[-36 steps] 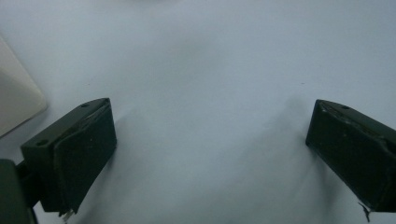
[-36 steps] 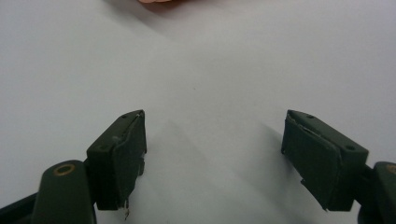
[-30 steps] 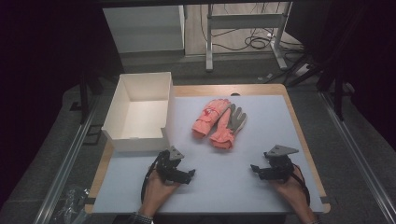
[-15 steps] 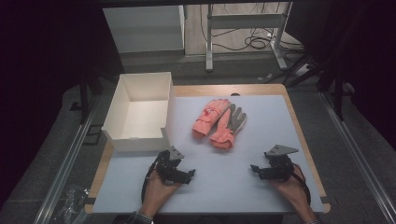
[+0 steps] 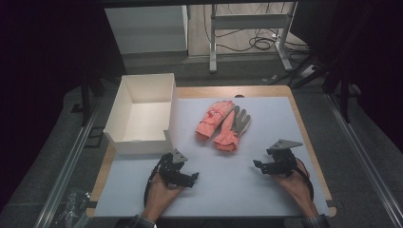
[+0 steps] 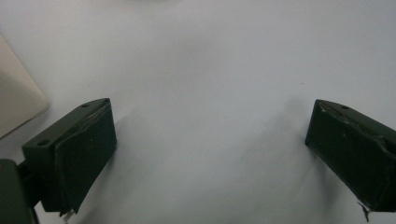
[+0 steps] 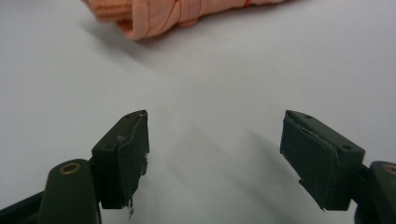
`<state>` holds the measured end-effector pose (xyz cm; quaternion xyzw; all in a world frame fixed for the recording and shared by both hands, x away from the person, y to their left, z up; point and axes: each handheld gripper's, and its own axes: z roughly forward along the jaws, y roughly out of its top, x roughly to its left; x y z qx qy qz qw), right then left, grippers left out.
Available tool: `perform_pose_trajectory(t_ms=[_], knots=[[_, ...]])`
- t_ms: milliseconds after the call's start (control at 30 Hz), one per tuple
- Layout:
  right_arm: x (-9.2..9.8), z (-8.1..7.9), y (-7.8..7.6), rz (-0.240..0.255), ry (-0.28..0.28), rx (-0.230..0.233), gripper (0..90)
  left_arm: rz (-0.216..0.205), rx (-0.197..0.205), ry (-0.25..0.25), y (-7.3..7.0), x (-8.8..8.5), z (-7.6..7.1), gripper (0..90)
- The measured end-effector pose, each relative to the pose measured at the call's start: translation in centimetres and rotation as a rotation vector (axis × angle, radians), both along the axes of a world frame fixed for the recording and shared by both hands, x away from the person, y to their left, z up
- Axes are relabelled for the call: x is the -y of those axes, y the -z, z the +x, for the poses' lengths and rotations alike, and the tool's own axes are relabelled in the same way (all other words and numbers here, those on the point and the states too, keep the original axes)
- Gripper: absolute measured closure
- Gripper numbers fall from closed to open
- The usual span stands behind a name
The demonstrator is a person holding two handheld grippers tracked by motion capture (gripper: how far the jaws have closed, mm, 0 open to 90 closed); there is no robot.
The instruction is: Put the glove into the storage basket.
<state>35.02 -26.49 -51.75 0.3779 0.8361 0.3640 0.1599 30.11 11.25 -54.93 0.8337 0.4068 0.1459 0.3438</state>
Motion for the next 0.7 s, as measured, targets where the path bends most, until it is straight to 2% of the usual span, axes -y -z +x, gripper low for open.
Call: perform_pose_trajectory(t_ms=[367, 567, 700], knots=[[-0.9, 3.3, -1.7, 0.049, -0.015, 0.007, 37.0, -0.001, 0.0, -0.001, 0.0, 0.0, 0.0, 1.9], [-1.8, 5.1, -2.5, 0.043, -0.027, 0.018, 45.9, 0.0, -0.001, 0.0, 0.0, 0.0, 0.0, 1.9], [-2.7, 6.4, -3.0, 0.063, -0.033, 0.02, 51.6, 0.0, -0.001, 0.0, 0.0, 0.0, 0.0, 1.9]])
